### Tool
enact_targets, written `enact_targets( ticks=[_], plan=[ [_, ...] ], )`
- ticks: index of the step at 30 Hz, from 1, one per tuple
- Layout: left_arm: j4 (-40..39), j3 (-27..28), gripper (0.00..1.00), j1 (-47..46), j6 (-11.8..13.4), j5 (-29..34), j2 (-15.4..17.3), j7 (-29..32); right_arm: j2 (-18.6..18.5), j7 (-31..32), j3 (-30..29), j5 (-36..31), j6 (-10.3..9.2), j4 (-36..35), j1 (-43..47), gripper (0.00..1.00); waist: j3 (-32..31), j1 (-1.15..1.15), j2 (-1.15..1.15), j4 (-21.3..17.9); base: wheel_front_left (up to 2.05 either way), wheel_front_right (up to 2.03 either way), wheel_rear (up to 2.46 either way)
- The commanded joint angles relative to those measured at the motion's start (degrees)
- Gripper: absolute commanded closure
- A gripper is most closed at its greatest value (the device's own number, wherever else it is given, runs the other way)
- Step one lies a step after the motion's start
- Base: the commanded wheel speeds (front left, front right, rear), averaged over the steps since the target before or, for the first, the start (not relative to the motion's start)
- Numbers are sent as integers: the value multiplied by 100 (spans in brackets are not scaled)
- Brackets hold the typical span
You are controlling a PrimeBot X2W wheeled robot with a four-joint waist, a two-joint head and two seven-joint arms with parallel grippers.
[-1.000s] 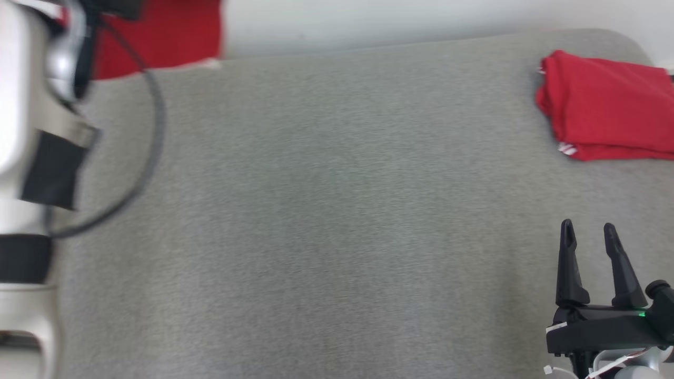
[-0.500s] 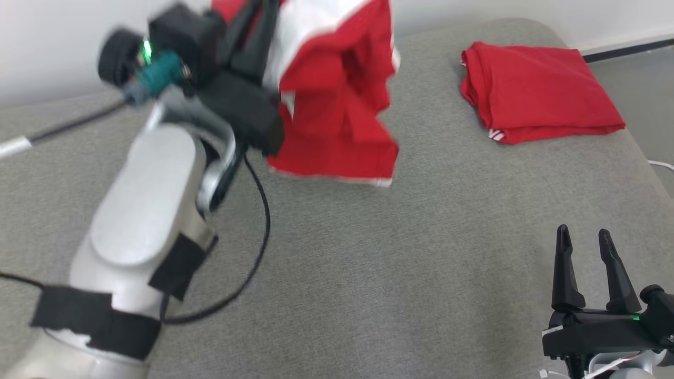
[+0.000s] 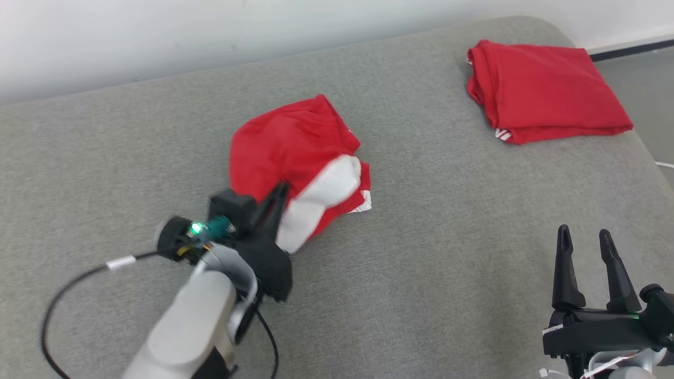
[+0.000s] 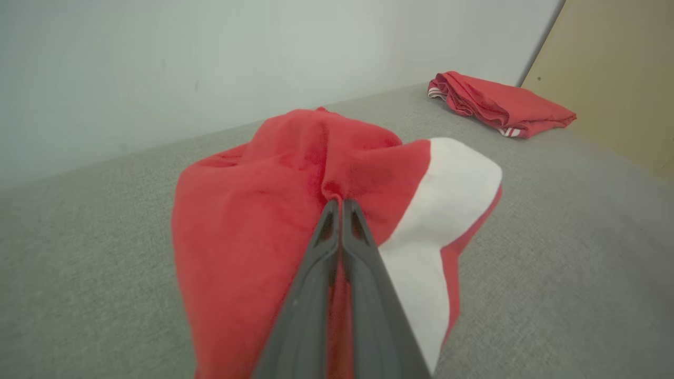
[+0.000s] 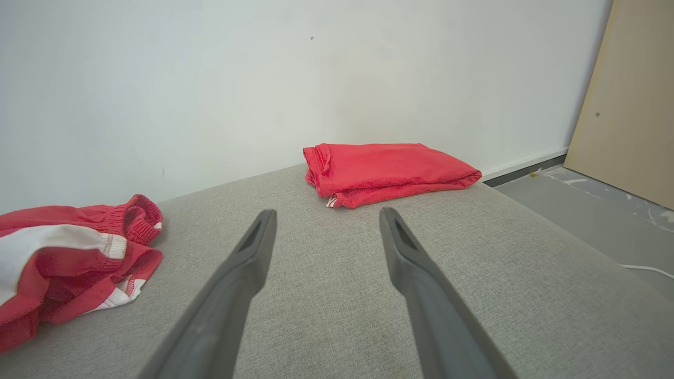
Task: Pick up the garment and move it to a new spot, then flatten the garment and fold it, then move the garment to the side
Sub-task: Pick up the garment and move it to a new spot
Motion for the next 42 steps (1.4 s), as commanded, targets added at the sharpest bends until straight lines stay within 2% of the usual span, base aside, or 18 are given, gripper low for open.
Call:
enact_targets(
  ticks=[1, 2, 3, 9, 15, 24, 30, 35, 42],
  plan=[
    [90, -76, 95, 106, -35, -11, -87, -117, 5, 16, -3, -54, -12, 0, -32, 0, -79, 0, 0, 125, 0, 0, 0],
    [109, -107, 5, 121, -26, 0, -124, -205, 5, 26, 7, -69, -12, -6, -36, 0, -113, 0, 0, 166, 0, 0, 0],
    [116, -120, 0, 121, -16, -4, -171, -295, 5, 32, -13, -89, -12, -11, -34, 0, -161, 0, 0, 221, 0, 0, 0],
    [-56, -42, 0, 38, 36, -29, -258, -584, 4, 120, -54, -195, -12, -77, 63, 0, -455, 0, 0, 464, 0, 0, 0],
    [-633, 221, 0, 311, 225, 73, -26, -694, 3, 239, -96, -241, -12, -189, 250, 0, -779, 0, 0, 763, 0, 0, 0],
    [-1733, 771, 0, 1250, 463, 226, 525, -706, 4, 363, -160, -229, -12, -314, 531, 0, -1135, 0, 0, 1214, 0, 0, 0],
    [-2327, 1284, 0, 2072, 587, 282, 782, -708, 4, 392, -164, -163, -12, -324, 691, 0, -1286, 0, 0, 1415, 0, 0, 0],
    [-2708, 1606, 0, 2694, 656, 361, 865, -708, 4, 397, -146, -129, -12, -341, 763, 0, -1326, 0, 0, 1510, 0, 0, 0],
    [-3037, 1968, 0, 3345, 649, 527, 806, -709, 3, 382, -102, -95, -12, -299, 841, 0, -1366, 0, 0, 1590, 0, 0, 0]
  ],
)
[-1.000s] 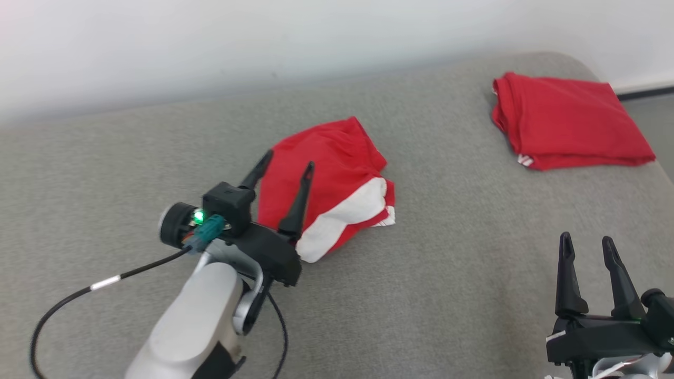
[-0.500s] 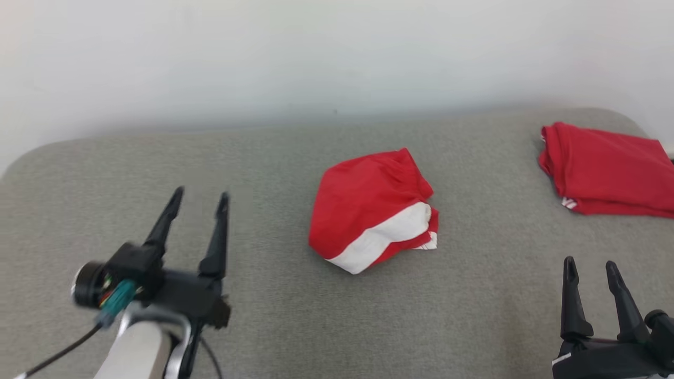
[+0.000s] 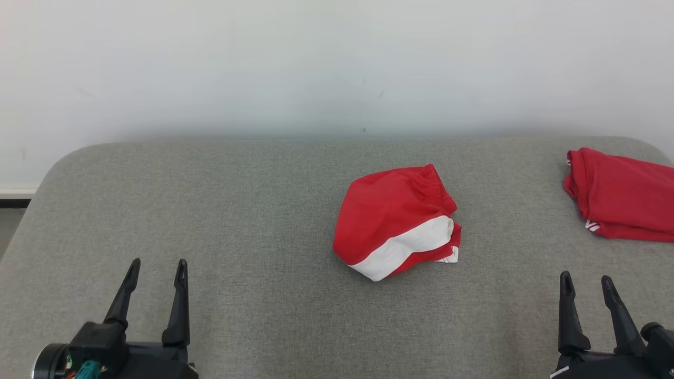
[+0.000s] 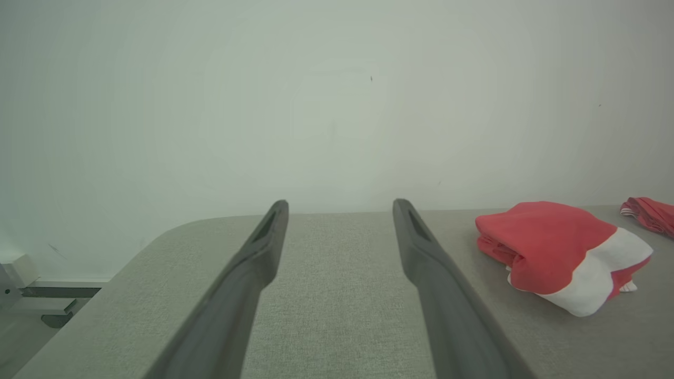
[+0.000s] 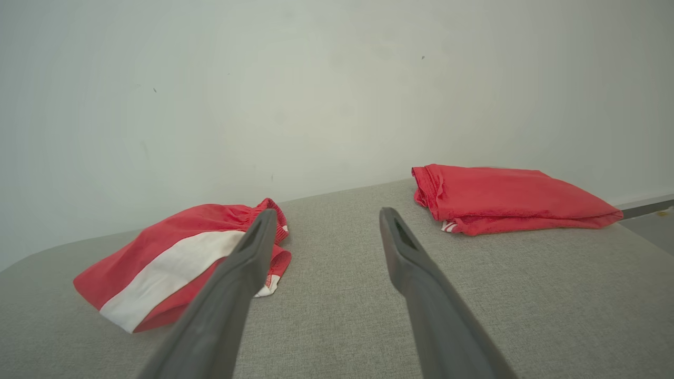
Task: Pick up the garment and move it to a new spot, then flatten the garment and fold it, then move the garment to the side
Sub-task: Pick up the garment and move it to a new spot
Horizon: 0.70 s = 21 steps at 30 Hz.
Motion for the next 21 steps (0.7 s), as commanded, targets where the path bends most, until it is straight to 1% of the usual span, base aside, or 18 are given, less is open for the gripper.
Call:
enact_targets(
  ticks=[1, 5, 9, 21],
  plan=[
    [-40, 51, 0, 119, -13, 111, -4, -18, 1, -14, 17, 20, -12, 2, 51, 0, -11, 1, 0, 18, 0, 0, 0],
    [-131, 165, 0, 331, 17, 243, -37, -18, 1, 2, 31, 17, -12, 13, 76, 0, -38, 1, 0, 33, 0, 0, 0],
    [-172, 320, 0, 566, -101, 246, -131, -18, 1, 12, 62, 10, -12, 28, 87, 0, -64, 1, 0, 31, 0, 0, 0],
    [-5, 472, 0, 747, -226, 359, -254, -18, 2, 77, 244, -65, -12, -15, 129, 0, -80, 1, 0, 56, 0, 0, 0]
  ],
)
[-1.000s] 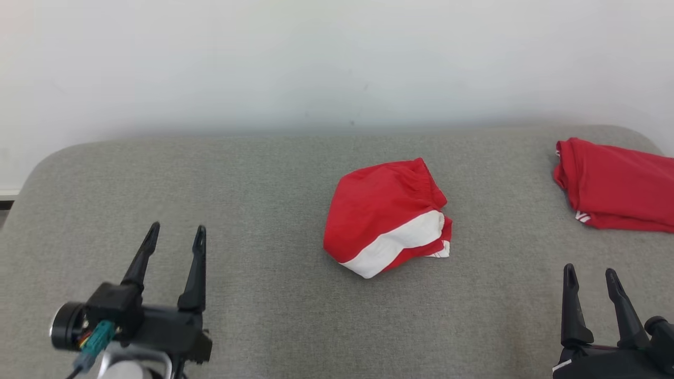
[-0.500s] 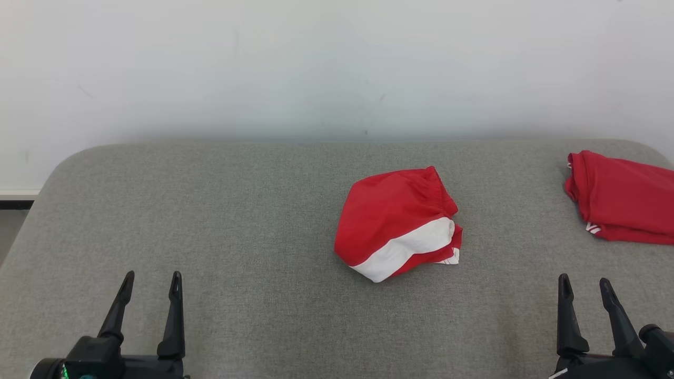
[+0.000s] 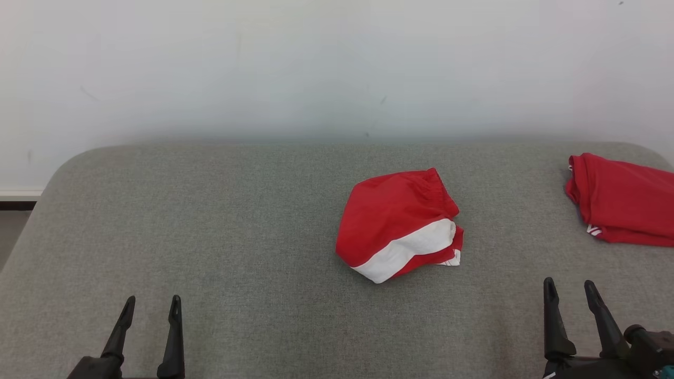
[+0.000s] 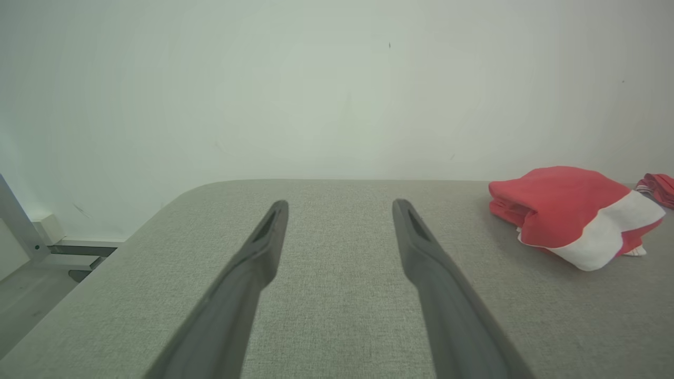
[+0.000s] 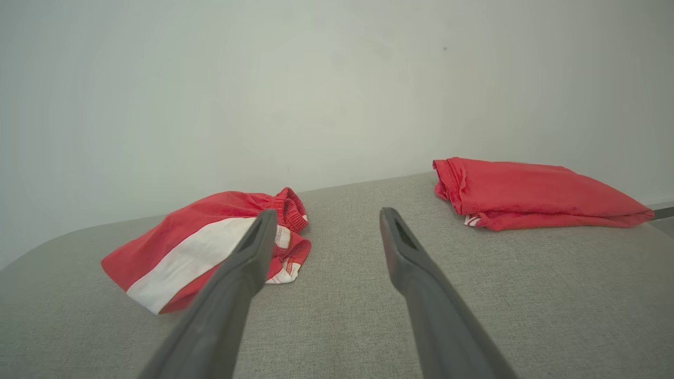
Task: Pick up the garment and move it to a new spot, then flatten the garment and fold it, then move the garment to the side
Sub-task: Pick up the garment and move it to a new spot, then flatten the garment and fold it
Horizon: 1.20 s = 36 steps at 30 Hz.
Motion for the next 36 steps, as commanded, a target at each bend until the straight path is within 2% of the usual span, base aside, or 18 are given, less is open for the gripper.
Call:
enact_targets(
  ticks=[1, 13, 36],
  plan=[
    [15, 18, 0, 53, -26, 34, -23, -18, 1, -4, 15, -31, -12, -15, 46, 0, 3, 0, 0, 4, 0, 0, 0],
    [98, 80, 0, -19, -53, 143, -90, -18, 1, 78, 194, -25, -12, -212, 88, 0, 42, 0, 0, 50, 0, 0, 0],
    [122, 25, 0, -34, 12, 92, -3, 6, 1, 143, 189, -24, -12, -298, 143, 0, 95, 0, 0, 103, 0, 0, 0]
  ],
)
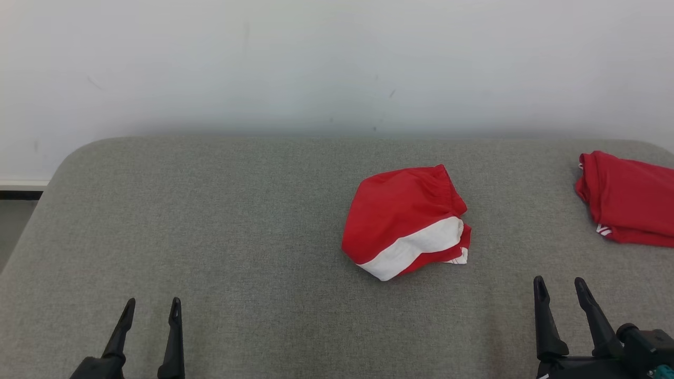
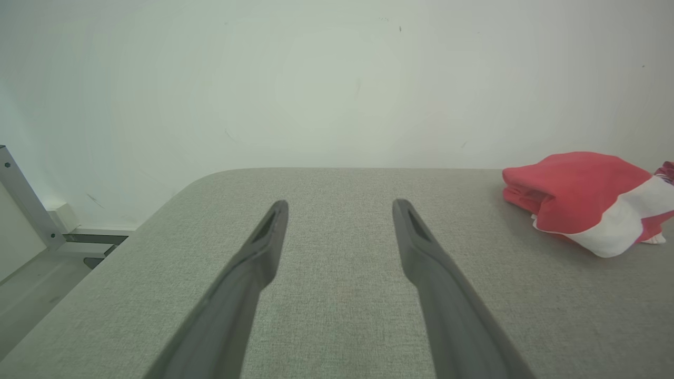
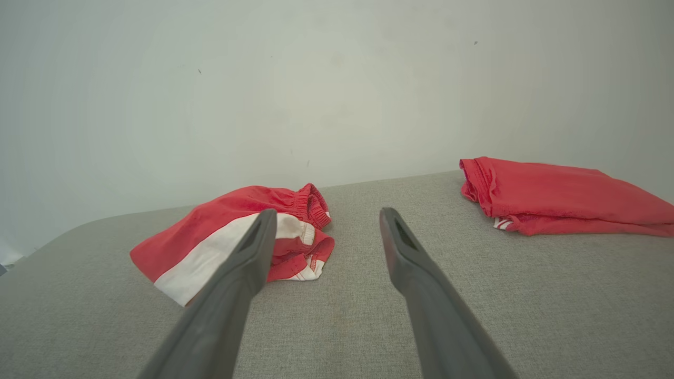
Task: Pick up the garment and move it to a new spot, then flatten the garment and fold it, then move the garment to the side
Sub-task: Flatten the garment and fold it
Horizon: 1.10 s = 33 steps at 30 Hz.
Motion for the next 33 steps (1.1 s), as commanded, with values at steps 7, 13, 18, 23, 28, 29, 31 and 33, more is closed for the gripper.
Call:
enact_targets(
  ticks=[7, 13, 18, 23, 28, 29, 31, 33],
  plan=[
    [21, -31, 0, -26, 33, -23, 43, 4, 1, 27, -24, -16, -12, -20, 65, 0, -5, 0, 0, 17, 0, 0, 0],
    [29, -55, 0, -38, 43, -46, 57, 3, 1, 17, -29, -19, -12, -3, 52, 0, -10, 0, 0, 26, 0, 0, 0],
    [33, -75, 0, -53, 55, -66, 73, 3, 1, 14, -30, -18, -12, 14, 40, 0, -12, 0, 0, 23, 0, 0, 0],
    [45, -86, 0, -61, 69, -87, 83, 3, 1, 5, -26, -17, -12, 30, 29, 0, -16, 0, 0, 5, 0, 0, 0],
    [74, -102, 0, -65, 81, -122, 89, 2, 1, 6, -19, -17, -12, 52, 16, 0, -18, 0, 0, -15, 0, 0, 0],
    [78, -106, 0, -71, 90, -125, 82, 5, 1, 5, -21, -15, -12, 55, 9, 0, -19, 0, 0, -20, 0, 0, 0],
    [67, -138, 0, -118, 92, -110, 70, 20, 1, 3, -18, -13, -12, 65, -7, 0, -17, 0, 0, -37, 0, 0, 0],
    [39, -209, 0, -214, 62, -66, 50, 48, 1, -6, -6, -8, -12, 74, -14, 0, -7, 0, 0, -61, 0, 0, 0]
  ],
)
